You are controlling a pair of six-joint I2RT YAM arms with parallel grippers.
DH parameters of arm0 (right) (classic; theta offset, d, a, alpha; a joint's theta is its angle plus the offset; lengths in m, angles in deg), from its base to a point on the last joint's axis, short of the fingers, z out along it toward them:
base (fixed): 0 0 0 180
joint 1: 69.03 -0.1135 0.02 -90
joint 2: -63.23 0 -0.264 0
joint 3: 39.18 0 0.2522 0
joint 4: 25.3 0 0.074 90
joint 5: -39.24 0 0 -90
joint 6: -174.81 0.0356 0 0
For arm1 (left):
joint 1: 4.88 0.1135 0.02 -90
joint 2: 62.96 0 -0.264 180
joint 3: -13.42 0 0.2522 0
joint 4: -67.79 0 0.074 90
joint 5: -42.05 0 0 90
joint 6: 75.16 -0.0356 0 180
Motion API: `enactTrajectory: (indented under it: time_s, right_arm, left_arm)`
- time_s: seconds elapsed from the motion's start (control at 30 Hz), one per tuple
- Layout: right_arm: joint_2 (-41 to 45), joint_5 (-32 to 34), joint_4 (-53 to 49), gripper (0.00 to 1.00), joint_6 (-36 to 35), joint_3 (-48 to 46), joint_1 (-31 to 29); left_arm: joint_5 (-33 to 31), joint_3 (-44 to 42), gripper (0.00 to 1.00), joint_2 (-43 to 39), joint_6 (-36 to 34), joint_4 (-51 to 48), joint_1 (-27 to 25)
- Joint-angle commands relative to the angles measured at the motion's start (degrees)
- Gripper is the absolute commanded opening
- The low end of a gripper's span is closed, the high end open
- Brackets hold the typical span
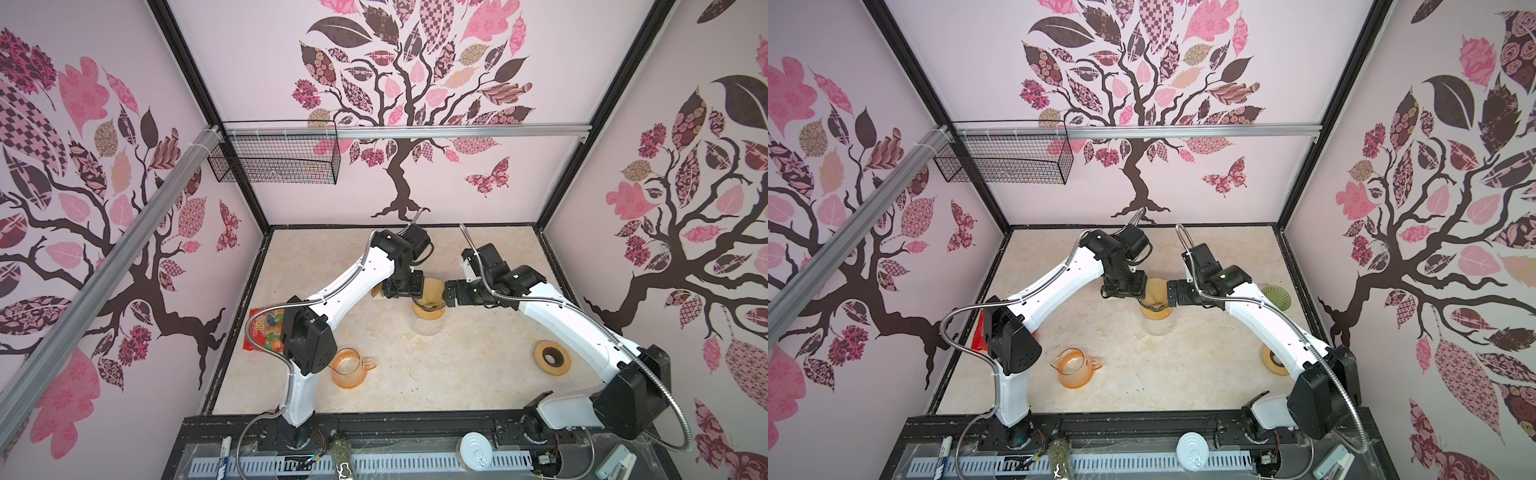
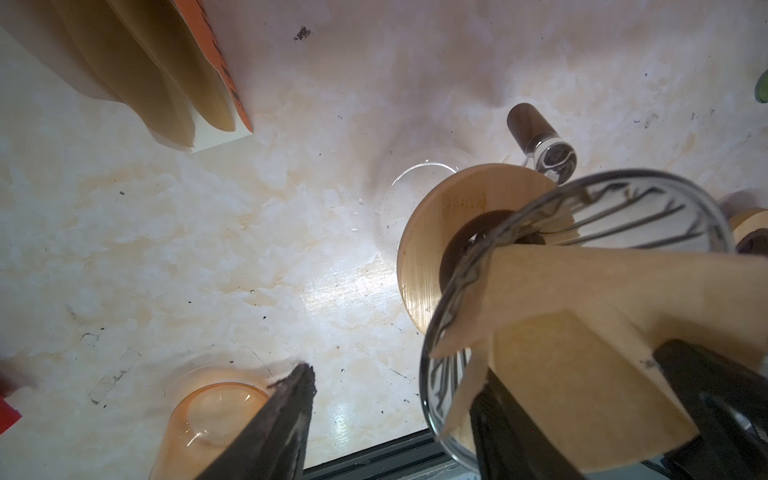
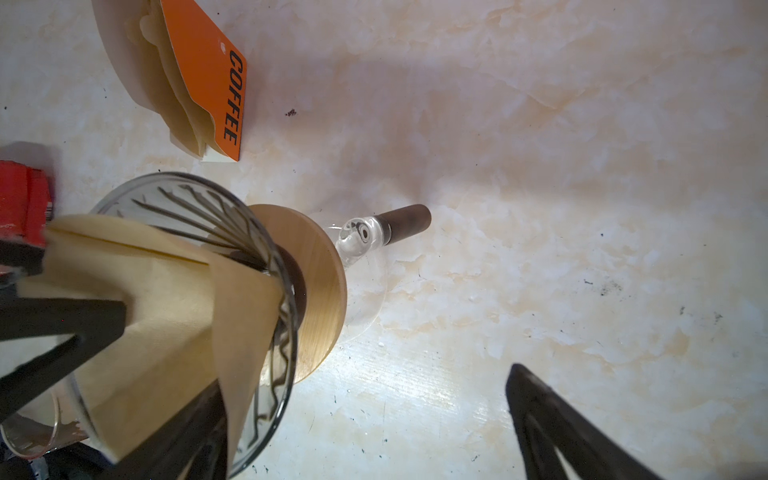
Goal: Place the coffee filter in the dripper
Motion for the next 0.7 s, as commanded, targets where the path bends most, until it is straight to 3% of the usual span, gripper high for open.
enactTrajectory:
  time_s: [0.0,0.67]
  right_arm:
    - [-1.88,1.20,-0.21,1.00,-1.03,-0.23,0.30]
    - [-2.54,1.81,-0.32,1.00,-0.82,0.65,0.29]
  left_arm:
    - [-0.68,-0.25,0.62,0.92,-1.15,0.12,0.26]
    - [-1.42,-1.55,0.62,2.17,-1.83,0.27,0.61]
